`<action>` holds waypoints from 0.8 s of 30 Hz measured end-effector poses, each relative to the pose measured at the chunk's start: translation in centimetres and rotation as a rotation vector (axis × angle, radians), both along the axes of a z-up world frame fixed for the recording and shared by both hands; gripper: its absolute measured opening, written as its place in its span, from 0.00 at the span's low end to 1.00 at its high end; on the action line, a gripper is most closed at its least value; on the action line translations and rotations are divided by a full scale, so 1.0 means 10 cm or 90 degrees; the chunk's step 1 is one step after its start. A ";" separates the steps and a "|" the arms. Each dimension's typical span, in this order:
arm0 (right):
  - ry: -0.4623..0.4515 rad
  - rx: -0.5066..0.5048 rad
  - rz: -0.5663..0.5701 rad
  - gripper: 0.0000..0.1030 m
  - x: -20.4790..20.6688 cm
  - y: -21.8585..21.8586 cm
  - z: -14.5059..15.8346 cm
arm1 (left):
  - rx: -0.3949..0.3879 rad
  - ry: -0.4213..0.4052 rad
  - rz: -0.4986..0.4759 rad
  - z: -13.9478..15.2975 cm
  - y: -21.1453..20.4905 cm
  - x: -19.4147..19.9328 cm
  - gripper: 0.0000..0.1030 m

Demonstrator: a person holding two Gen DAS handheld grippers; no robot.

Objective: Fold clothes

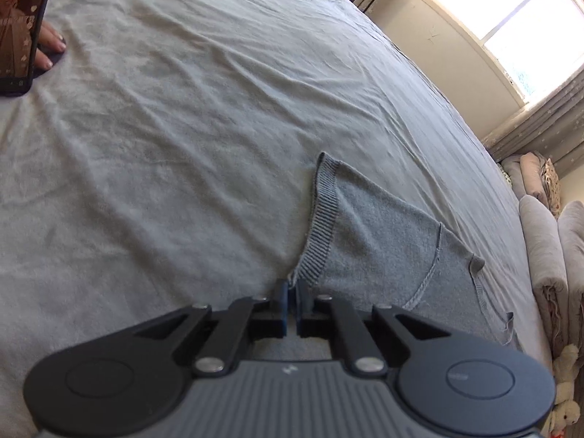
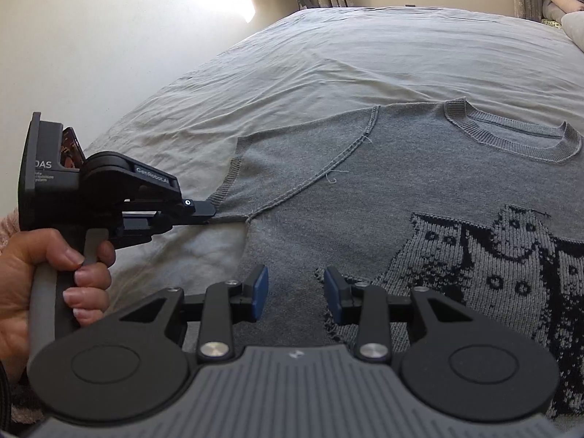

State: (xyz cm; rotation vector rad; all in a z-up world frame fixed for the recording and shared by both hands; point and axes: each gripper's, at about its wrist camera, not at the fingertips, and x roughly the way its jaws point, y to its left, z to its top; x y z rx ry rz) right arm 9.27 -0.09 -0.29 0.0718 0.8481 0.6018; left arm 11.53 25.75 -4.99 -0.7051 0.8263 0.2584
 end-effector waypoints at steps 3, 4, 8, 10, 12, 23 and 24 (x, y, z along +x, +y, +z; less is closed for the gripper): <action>0.005 0.000 -0.001 0.41 -0.14 -0.05 0.05 | -0.005 0.016 -0.031 0.06 -0.01 -0.03 0.17; 0.007 0.003 0.002 0.42 -0.21 -0.07 0.07 | -0.010 0.019 -0.037 0.09 -0.01 -0.08 0.21; 0.012 0.013 0.014 0.43 -0.49 -0.06 0.14 | -0.029 0.038 -0.059 0.18 -0.06 -0.26 0.30; 0.015 0.021 0.023 0.43 -0.61 -0.02 0.16 | -0.046 0.044 -0.060 0.19 -0.09 -0.37 0.30; 0.023 0.031 0.035 0.43 -0.69 0.04 0.16 | -0.066 0.048 -0.060 0.18 -0.10 -0.48 0.28; -0.001 -0.034 0.050 0.42 -0.87 0.53 -0.05 | -0.107 -0.008 -0.091 0.05 -0.17 -0.85 0.25; -0.002 -0.043 0.046 0.27 -0.86 0.53 -0.08 | -0.106 -0.013 -0.100 0.05 -0.18 -0.83 0.25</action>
